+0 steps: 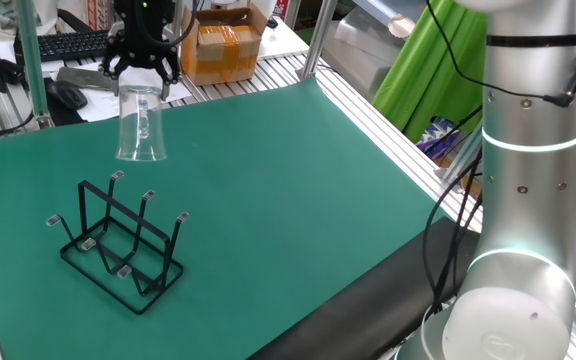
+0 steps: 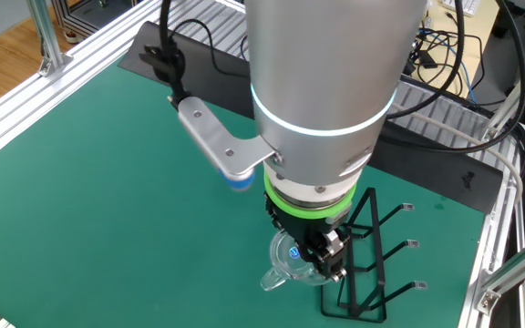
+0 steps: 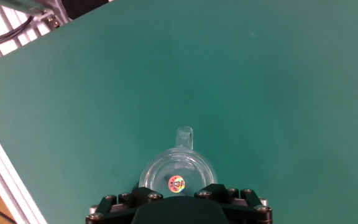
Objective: Take the cup off the cup rack
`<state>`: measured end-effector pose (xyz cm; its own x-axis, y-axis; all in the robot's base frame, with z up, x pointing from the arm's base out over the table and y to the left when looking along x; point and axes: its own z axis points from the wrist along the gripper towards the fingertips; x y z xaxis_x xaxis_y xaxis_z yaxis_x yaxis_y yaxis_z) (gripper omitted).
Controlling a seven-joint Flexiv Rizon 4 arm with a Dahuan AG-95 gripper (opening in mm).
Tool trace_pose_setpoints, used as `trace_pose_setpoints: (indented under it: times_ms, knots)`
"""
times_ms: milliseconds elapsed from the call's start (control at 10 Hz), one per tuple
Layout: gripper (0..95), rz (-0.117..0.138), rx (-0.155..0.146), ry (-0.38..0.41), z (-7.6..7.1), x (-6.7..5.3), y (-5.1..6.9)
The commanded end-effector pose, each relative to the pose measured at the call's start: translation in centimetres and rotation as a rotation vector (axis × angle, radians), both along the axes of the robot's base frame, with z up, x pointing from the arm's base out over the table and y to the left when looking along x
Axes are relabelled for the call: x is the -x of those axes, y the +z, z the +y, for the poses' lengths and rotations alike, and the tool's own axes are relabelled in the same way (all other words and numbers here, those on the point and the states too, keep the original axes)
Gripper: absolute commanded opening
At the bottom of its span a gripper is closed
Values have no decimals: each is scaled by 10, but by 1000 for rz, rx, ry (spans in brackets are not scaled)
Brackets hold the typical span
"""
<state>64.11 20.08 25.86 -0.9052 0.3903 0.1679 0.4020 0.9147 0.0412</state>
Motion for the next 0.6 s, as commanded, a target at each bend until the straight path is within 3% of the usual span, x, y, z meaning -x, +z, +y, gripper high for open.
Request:
trace_pose_setpoints:
  times_ms: [100,600]
  knots:
    - [0,-10,11,-18,0,1,0]
    - [0,-12,15,-6,-6,-2,-2]
